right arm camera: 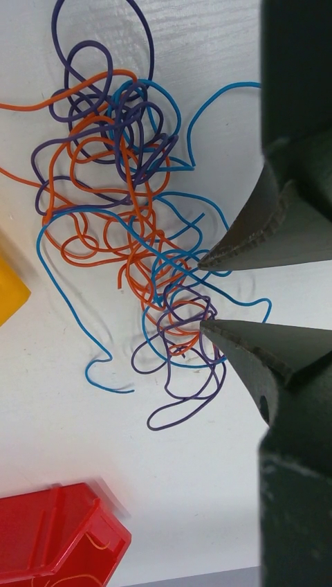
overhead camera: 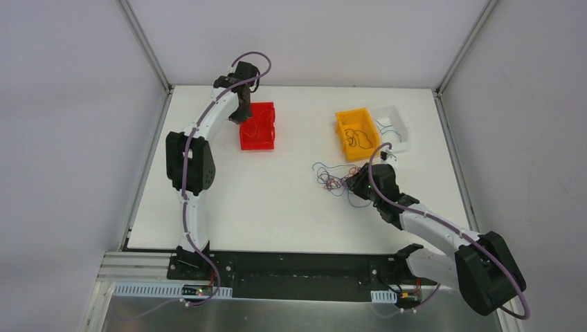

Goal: Untangle the cables

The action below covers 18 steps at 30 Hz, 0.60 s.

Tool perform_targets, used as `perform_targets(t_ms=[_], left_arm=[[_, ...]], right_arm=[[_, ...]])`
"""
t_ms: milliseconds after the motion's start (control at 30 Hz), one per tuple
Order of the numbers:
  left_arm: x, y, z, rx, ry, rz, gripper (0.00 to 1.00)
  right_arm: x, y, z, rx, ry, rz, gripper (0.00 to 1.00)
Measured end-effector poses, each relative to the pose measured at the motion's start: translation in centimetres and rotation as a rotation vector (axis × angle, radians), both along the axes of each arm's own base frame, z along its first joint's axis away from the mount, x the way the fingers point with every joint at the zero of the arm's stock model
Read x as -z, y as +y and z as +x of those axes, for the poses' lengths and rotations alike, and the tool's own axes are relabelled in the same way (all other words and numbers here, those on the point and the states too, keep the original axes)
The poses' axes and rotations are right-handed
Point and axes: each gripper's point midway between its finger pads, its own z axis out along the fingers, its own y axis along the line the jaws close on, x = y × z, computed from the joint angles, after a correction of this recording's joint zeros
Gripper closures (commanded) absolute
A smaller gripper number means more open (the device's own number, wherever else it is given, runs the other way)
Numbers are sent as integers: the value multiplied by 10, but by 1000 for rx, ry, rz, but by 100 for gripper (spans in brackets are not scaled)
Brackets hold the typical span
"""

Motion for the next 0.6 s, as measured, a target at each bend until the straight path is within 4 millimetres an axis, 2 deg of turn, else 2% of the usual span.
perform_targets(t_ms=[133,267,433,600], left_arm=[[11,10,-16,-24,41,33,100],[10,10,-19,-26,34,26,100],[4,-7,-10,14,0,-29,100],[-4,-42,8,79,-47,-87,100]], right_arm=[[0,0,0,0,0,0,65],[0,0,0,0,0,0,65],[0,0,0,0,0,0,65],[0,0,0,0,0,0,65]])
